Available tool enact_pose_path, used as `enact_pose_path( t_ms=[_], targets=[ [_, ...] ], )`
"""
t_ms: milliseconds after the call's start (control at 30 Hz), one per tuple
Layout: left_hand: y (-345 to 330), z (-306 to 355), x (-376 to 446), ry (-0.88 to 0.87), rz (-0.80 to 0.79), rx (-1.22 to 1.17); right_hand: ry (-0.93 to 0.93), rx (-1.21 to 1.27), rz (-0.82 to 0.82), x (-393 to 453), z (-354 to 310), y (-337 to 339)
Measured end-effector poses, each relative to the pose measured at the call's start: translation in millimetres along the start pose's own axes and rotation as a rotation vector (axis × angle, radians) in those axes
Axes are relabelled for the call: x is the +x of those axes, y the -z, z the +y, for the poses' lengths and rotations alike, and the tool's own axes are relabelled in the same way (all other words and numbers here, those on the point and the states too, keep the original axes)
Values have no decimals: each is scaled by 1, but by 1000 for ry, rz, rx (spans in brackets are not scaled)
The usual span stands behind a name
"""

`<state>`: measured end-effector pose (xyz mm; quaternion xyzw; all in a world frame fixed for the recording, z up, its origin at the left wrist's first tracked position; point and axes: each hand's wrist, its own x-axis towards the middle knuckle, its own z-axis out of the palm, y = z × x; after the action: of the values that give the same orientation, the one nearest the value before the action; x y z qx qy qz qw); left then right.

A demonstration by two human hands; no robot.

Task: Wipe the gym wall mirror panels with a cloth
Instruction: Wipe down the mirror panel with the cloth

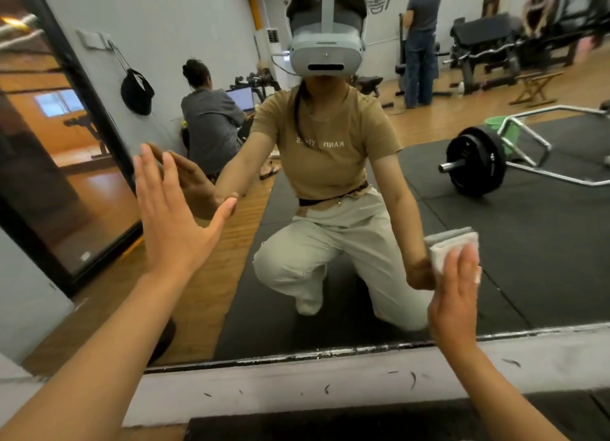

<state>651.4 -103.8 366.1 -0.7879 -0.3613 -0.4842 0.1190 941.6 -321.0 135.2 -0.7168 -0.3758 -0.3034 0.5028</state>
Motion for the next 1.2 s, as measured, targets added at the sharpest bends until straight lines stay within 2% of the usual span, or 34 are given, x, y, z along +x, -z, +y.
enact_pose_path(
  t_ms=[33, 133, 200, 233, 267, 367, 433, 500, 600, 700, 767, 833, 900, 967, 1033, 1133, 1200],
  targets=[
    [0, 0, -1, -2, -4, 12, -95, 33, 23, 6, 2, 4],
    [1, 1, -2, -5, -18, 19, -120, 69, 85, 8, -14, 2],
    [2, 2, -1, 4, -24, 33, -159, 37, -4, -8, -27, -12],
    [2, 3, -1, 10, -29, 36, -121, 26, -78, -24, -24, -20],
    [2, 4, -2, 15, -34, 36, 6, -57, -203, -45, -20, -26],
    [4, 6, -2, 30, -49, 46, 587, -255, -456, -92, 17, -36],
    [5, 9, -3, 41, -53, 29, 723, -292, -555, -92, 28, -30],
    [5, 13, -8, 49, -27, -11, 660, -304, -533, -79, 28, -21],
    [-6, 21, -38, 23, 16, -84, 351, -164, -342, -46, 20, 0],
    [-35, 34, -91, -9, -56, -129, -1, -55, -114, -14, 14, 11],
    [-55, 42, -126, 0, -132, -149, -154, 47, -56, -8, 11, 6],
    [-72, 47, -153, 36, -198, -174, -184, 87, -76, -31, 14, -5],
    [-85, 49, -168, 77, -230, -199, -255, 84, -168, -75, 30, -17],
    [-93, 48, -172, 96, -233, -221, -398, 69, -269, -120, 45, -23],
    [-97, 45, -172, 85, -226, -243, -447, 67, -317, -143, 50, -26],
    [-103, 40, -173, 49, -214, -229, -441, 120, -270, -131, 37, -29],
    [-107, 40, -174, 52, -180, -243, -440, 168, -123, -101, 22, -26]
  ],
)
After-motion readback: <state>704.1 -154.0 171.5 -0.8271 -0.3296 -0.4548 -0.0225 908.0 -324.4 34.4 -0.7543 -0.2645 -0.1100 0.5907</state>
